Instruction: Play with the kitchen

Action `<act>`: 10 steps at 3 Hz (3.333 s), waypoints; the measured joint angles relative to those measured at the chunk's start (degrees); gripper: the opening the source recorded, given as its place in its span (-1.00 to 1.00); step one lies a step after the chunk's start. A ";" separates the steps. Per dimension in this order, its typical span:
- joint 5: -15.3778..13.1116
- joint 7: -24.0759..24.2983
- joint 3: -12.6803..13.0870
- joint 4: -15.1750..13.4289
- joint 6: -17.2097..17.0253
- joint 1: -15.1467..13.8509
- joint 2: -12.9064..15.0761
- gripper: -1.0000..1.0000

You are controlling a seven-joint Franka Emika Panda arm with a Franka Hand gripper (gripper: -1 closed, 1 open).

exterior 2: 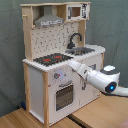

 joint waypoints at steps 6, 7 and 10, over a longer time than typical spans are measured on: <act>8.33 -7.98 -16.89 3.61 -12.65 -8.68 14.02 1.00; 10.32 -10.48 -18.54 3.77 -16.65 -8.96 17.63 1.00; 12.63 -21.51 -19.93 4.04 -25.12 -9.02 31.20 1.00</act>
